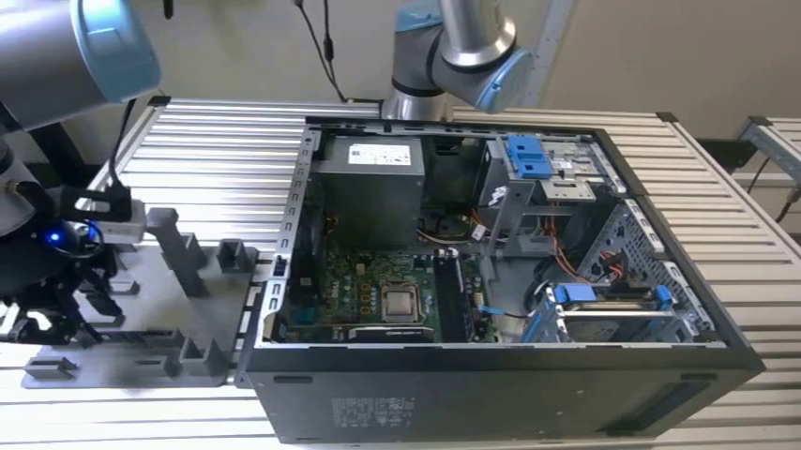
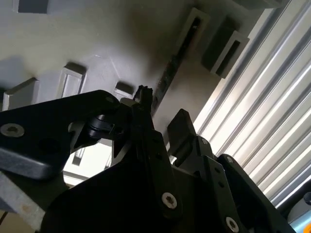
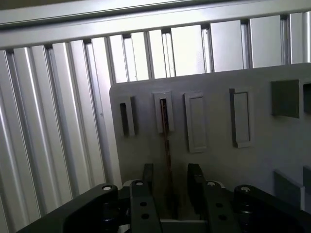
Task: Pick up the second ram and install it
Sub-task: 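Pick up the second ram and move it above second insertion slot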
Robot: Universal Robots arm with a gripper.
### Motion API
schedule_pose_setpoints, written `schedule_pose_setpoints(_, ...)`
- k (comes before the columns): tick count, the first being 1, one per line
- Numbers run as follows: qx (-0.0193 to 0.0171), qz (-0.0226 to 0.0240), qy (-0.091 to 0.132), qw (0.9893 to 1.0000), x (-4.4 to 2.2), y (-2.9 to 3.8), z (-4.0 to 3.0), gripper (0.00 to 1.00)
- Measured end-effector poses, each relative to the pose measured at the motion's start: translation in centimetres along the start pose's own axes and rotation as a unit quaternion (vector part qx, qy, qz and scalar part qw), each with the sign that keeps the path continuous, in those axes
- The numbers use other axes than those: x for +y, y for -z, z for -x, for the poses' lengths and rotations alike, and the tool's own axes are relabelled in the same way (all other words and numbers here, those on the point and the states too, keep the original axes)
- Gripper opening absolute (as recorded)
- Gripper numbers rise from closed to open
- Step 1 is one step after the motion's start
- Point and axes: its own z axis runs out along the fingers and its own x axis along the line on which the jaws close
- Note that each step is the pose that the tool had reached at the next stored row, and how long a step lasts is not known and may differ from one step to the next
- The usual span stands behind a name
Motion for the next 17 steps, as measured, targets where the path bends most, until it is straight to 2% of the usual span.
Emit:
schedule_pose_setpoints(3,-0.0016,-0.0033,0.005,1.0,0.13,-0.42,-0.01,0.42)
schedule_pose_setpoints(12,-0.0021,-0.0055,0.011,0.9999,0.49,-1.77,-0.07,0.42)
schedule_pose_setpoints(14,-0.0029,-0.0075,0.012,0.9999,0.49,-1.87,-0.07,0.42)
schedule_pose_setpoints(17,-0.003,-0.0077,0.012,0.9999,0.49,-1.88,-0.07,0.42)
